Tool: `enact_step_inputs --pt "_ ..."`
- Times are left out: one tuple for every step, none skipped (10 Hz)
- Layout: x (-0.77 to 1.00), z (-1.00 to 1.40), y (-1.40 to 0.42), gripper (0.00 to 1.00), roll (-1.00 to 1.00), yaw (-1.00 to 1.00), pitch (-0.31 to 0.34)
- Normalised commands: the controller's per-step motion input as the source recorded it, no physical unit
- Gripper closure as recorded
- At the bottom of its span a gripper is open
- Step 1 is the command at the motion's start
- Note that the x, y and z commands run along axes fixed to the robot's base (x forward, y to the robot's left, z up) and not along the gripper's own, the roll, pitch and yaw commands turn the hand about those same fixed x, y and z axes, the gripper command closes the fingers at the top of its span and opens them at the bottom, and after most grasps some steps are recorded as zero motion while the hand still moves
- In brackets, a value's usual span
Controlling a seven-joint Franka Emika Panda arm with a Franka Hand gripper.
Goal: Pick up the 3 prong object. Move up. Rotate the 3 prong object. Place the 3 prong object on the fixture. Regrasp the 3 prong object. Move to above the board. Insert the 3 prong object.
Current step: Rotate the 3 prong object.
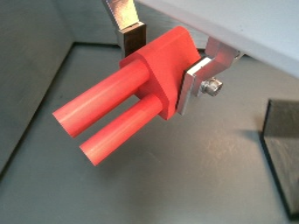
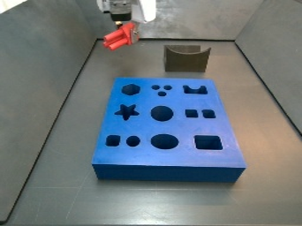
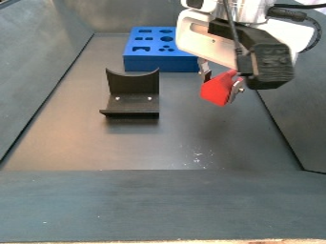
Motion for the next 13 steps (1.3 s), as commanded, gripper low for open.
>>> enact_step_inputs --pt "0.03 -0.03 0.02 1.0 0.0 -1.0 0.005" --pt "0.03 -0.03 0.02 1.0 0.0 -1.0 0.006" --pt "0.03 -0.03 0.02 1.0 0.0 -1.0 0.006" --pt "0.03 -0.03 0.02 1.0 0.0 -1.0 0.006" --pt "0.03 -0.03 0.02 1.0 0.0 -1.0 0.006" --pt "0.03 -0.03 0.02 1.0 0.0 -1.0 0.006" --pt "0.03 -0.03 0.02 1.0 0.0 -1.0 0.006" --pt "0.03 -0.04 0.02 1.0 0.0 -1.0 0.007" --pt "0.03 -0.04 0.02 1.0 0.0 -1.0 0.007" --pt "0.03 -0.04 0.02 1.0 0.0 -1.0 0.007" --pt "0.03 -0.04 0.02 1.0 0.0 -1.0 0.007" --pt "0.03 -0.04 0.02 1.0 0.0 -1.0 0.008" --pt "0.03 -0.04 0.02 1.0 0.0 -1.0 0.008"
